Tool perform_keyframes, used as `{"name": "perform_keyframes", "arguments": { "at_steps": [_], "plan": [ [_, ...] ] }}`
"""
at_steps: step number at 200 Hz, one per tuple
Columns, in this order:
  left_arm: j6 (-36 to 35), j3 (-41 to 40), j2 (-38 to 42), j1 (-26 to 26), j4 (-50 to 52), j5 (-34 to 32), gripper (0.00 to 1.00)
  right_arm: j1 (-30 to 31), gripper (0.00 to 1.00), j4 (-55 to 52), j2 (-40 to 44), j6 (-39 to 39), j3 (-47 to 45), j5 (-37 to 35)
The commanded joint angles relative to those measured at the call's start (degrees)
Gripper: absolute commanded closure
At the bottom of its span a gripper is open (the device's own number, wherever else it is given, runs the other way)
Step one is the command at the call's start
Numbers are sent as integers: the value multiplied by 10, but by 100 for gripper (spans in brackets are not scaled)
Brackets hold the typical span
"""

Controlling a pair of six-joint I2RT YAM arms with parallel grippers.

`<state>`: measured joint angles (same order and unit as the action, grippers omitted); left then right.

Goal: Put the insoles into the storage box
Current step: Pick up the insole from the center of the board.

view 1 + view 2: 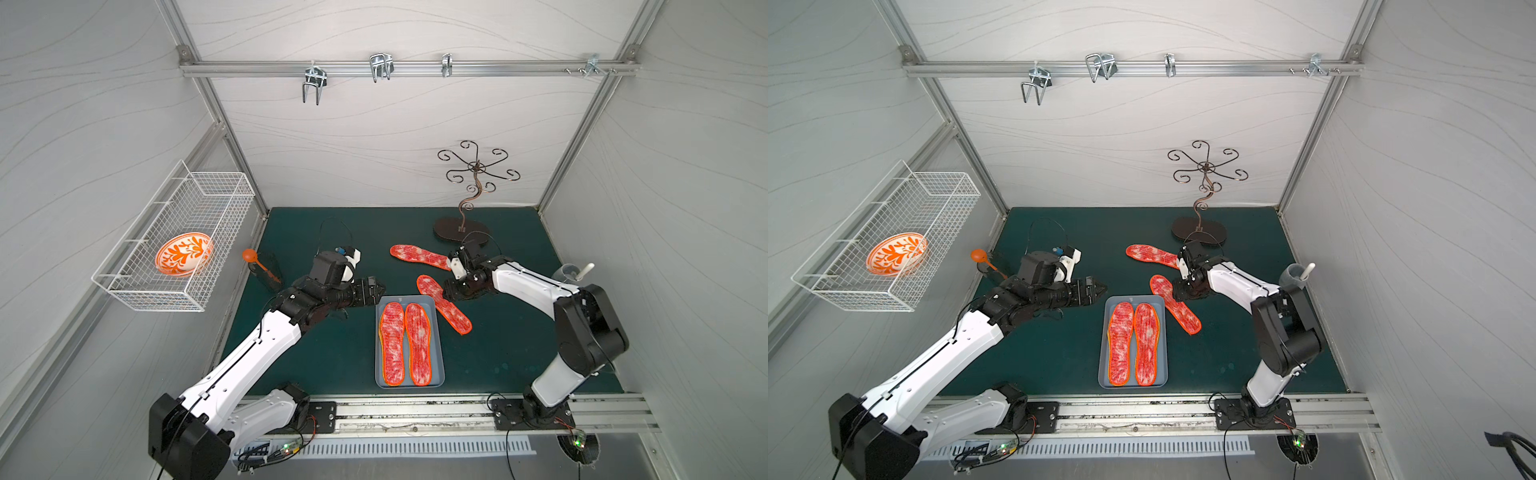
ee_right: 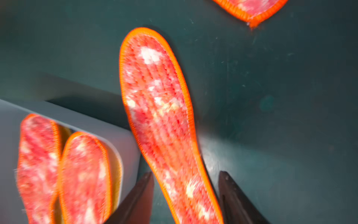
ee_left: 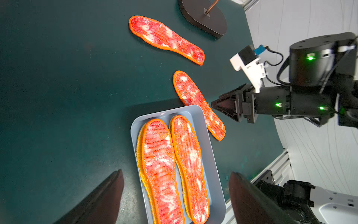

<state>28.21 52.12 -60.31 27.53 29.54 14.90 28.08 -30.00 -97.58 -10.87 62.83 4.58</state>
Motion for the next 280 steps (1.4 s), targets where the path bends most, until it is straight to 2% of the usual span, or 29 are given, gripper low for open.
{"name": "perform_keyframes", "arguments": {
  "at_steps": [1,63,88,118,136,170,221,254,280],
  "plan": [
    [1,-6,21,-10,-17,26,10,4,47,1,-34,26,30,-2],
    [6,-22,34,-20,-14,30,10,14,54,-11,-118,39,85,-10],
    [7,-23,36,-21,-15,29,9,28,63,-18,-150,39,97,-26],
    [5,-25,37,-22,-11,29,9,36,64,-8,-173,32,83,-39],
    [4,-28,40,-23,-5,29,9,38,73,-4,-175,33,70,-49],
    [9,-37,44,-23,-11,33,9,38,100,13,-134,26,51,-59],
    [38,-51,43,-23,-47,36,10,15,100,48,-28,-16,41,-51],
    [109,-79,47,-23,-127,33,11,4,100,72,45,-71,38,-37],
    [167,-91,36,-18,-194,29,14,20,100,95,98,-128,32,-28]
  ]
}}
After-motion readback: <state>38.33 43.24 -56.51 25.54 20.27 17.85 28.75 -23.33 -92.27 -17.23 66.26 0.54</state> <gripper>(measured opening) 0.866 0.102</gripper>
